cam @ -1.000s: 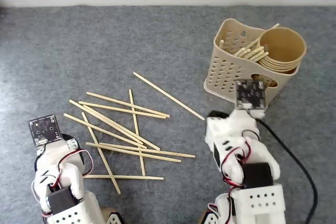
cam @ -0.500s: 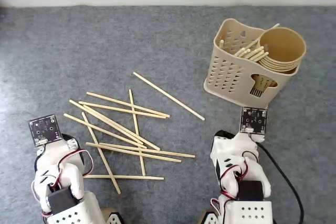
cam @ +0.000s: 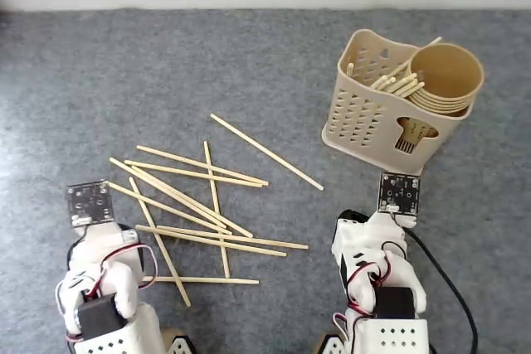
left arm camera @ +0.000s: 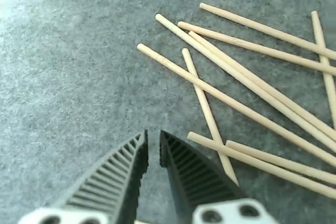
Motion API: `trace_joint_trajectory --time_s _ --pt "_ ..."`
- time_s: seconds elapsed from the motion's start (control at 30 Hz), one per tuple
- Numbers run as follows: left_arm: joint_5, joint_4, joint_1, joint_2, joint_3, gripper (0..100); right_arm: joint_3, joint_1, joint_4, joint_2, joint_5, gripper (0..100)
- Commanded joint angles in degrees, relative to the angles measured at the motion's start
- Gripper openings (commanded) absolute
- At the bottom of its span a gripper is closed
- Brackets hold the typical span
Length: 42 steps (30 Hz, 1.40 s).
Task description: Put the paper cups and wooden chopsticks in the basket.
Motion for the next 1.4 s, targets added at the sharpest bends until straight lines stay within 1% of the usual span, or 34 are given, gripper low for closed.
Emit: trace_joint_trajectory --time_s 0.0,0.17,0.3,0.4,0.57,0.63,0.77,0.9,1.03,1.13,1.23,1.37 --pt "-2.2 0.8 2.4 0.1 -3.5 6 0.7 0.1 0.2 -1.3 -0.4 0.9" --pt "-5.4 2.4 2.5 0.2 -9.3 6 0.8 0.1 0.2 -1.3 -0.4 0.9" --pt "-6.1 4.1 2.5 2.8 -17.8 5 0.8 0.1 0.2 -1.3 -0.4 0.9" --pt "-6.1 6.5 2.6 10.5 -26.0 5 0.8 0.1 0.2 -1.3 -0.4 0.9" --pt "-5.5 9.5 2.6 29.0 -37.9 5 0.8 0.1 0.2 -1.3 -0.4 0.9" --pt "-4.0 9.7 2.6 35.9 -40.3 5 0.8 0.1 0.2 -1.3 -0.3 0.9" --pt "2.3 7.8 2.6 47.2 -43.3 5 0.8 0.1 0.2 -1.3 -0.1 0.9" --pt "7.3 4.1 2.7 54.2 -47.0 5 0.8 0.1 0.4 -1.3 -0.1 0.9" --pt "10.2 2.2 5.6 59.8 -49.5 6 0.7 0.1 0.6 -1.3 0.0 0.9" --pt "13.1 2.7 9.9 65.0 -50.4 13 0.7 0.1 0.6 -1.3 0.0 0.9" --pt "17.2 0.8 12.3 70.5 -50.8 21 0.7 0.1 0.6 -1.3 0.0 0.9" --pt "19.9 -6.6 12.7 77.0 -51.0 21 0.7 0.1 0.7 -1.3 0.0 0.9"
